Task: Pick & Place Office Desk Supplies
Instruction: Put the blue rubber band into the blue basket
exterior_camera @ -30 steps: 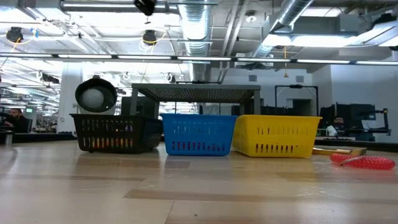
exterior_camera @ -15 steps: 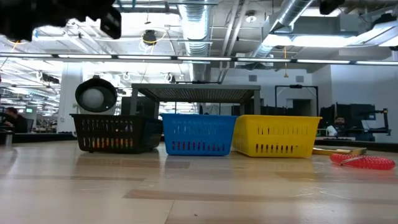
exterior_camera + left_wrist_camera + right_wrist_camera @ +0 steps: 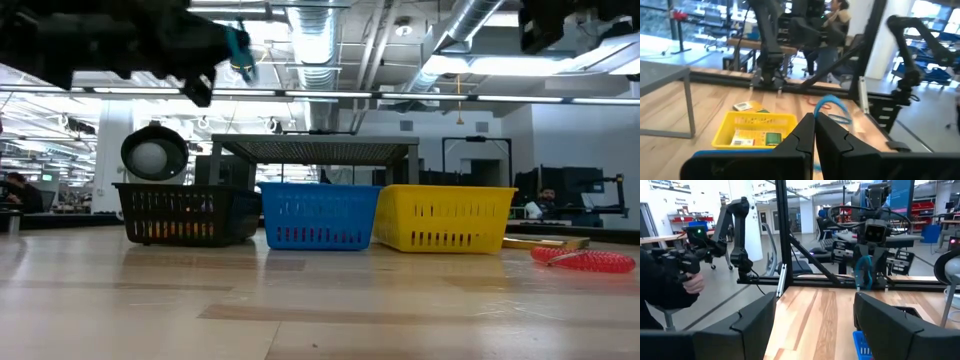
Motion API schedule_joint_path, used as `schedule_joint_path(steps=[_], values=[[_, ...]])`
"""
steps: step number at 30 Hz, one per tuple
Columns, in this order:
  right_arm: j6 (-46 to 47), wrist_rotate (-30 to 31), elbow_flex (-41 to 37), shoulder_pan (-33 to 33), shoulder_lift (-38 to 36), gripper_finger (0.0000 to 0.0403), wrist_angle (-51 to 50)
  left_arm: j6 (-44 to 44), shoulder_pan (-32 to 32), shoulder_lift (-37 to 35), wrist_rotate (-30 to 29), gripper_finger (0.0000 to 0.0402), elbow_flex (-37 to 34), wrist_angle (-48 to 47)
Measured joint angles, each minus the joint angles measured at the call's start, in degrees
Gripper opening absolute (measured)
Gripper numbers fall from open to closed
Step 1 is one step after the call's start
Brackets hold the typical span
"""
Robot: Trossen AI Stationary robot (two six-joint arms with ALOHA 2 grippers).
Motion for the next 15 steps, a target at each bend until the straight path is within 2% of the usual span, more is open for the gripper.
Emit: schedule_joint_path(steps=[8, 15], values=[[2.0, -0.1, -1.0, 0.0, 5.3, 0.0265, 3.7, -0.5, 3.2, 10.4, 4.2, 0.0002, 7.9, -0.6], [2.2, -0.2, -1.0, 0.0, 11.9, 0.0265, 9.0, -2.2, 5.0, 16.3, 4.5, 0.0002, 14.9, -10.2]])
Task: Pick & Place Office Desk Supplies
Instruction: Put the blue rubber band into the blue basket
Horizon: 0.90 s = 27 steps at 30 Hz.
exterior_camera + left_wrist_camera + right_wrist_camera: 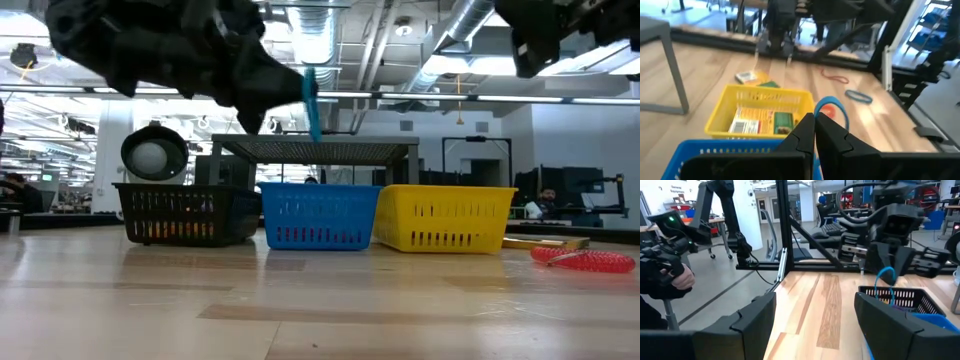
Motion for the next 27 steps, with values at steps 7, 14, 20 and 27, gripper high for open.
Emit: schedule_joint_path(steps=[7, 14, 20, 27], values=[[-0.9, 0.0, 0.0, -0.1, 8.5, 0.0265, 7.8, -0.4, 0.2, 1.4, -0.1, 0.0002, 4.0, -7.1], [-2.1, 0.0, 0.0, -2.4, 12.6, 0.0265, 13.1, -2.9, 1.3, 1.4, -1.9, 0.0002, 5.4, -13.9], [-2.2, 0.0, 0.0, -3.1, 12.5, 0.0265, 13.4, -3.1, 1.5, 1.4, -4.0, 0.0002, 5.6, -15.4], [-2.1, 0.0, 0.0, -3.1, 12.5, 0.0265, 13.6, -4.6, 2.4, 1.4, -4.1, 0.0002, 5.6, -17.0]])
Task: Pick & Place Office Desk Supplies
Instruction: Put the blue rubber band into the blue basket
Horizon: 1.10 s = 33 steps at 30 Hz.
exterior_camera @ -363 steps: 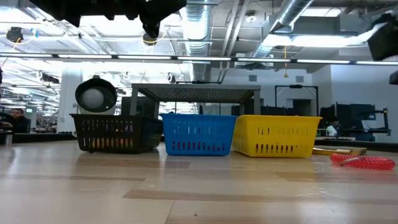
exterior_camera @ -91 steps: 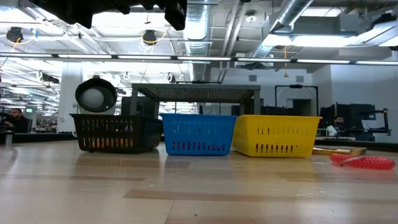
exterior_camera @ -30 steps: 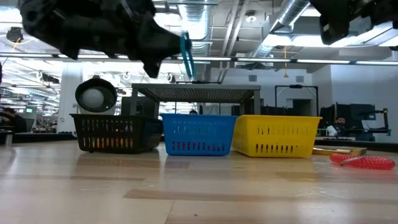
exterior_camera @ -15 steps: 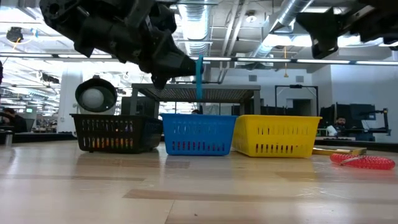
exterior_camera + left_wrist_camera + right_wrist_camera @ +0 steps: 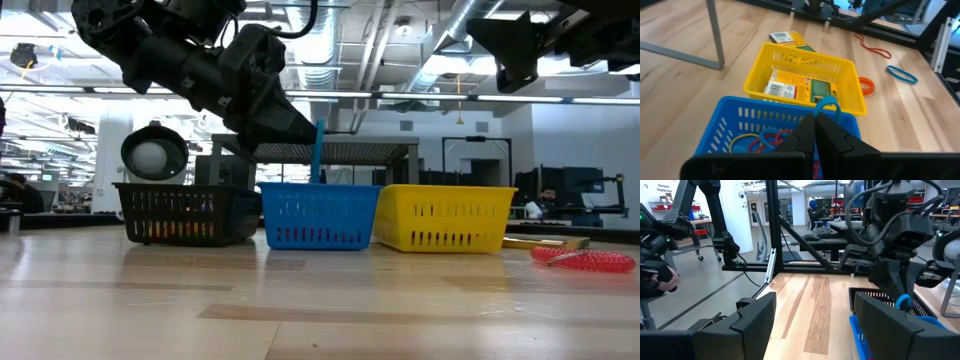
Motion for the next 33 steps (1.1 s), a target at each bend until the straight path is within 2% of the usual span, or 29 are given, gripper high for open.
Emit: schedule_joint_path(steps=[17, 23, 33], values=[[0.0, 0.0, 0.1, 0.0, 0.0, 0.0265, 1.0, -1.2, 0.0, 0.0, 3.0, 0.0002, 0.0, -0.4], [0.0, 0.0, 0.1, 0.0, 0.0, 0.0265, 1.0, -2.6, 0.0, 2.5, 3.0, 0.0003, 0.2, -1.3], [0.0, 0.0, 0.1, 0.0, 0.0, 0.0265, 1.5, -2.5, 0.1, 8.8, 3.0, 0.0044, 5.6, -2.8]])
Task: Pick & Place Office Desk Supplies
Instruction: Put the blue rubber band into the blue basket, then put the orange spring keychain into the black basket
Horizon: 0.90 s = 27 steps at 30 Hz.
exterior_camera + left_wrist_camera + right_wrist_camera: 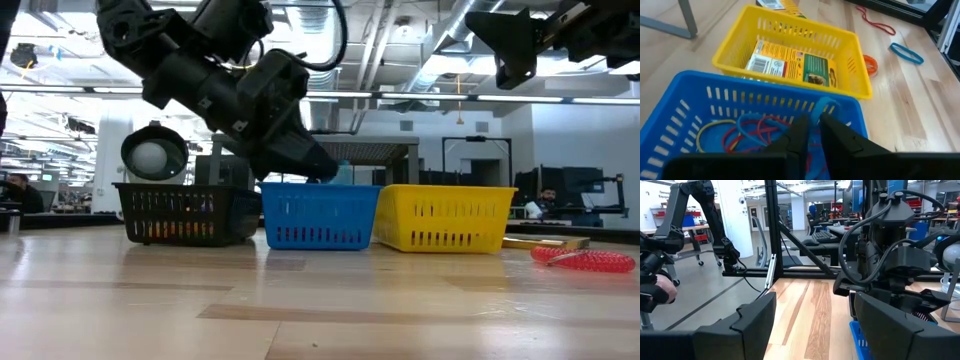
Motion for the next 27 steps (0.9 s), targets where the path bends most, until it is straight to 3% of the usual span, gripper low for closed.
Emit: schedule_joint_path(steps=[7, 16, 27], values=[[0.0, 0.0, 0.0, 0.0, 0.0, 0.0265, 0.0, -0.1, 1.0, 0.2, 0.0, 0.0073, 1.6, -5.0], [0.0, 0.0, 0.0, 0.0, 0.0, 0.0265, -0.1, 0.2, 1.0, -0.5, 4.0, 0.0094, 1.6, -1.8], [4.6, -1.7, 0.1, 0.1, 0.0, 0.0265, 0.6, 8.4, -1.3, -8.4, 5.5, 0.0102, 1.7, 2.8]])
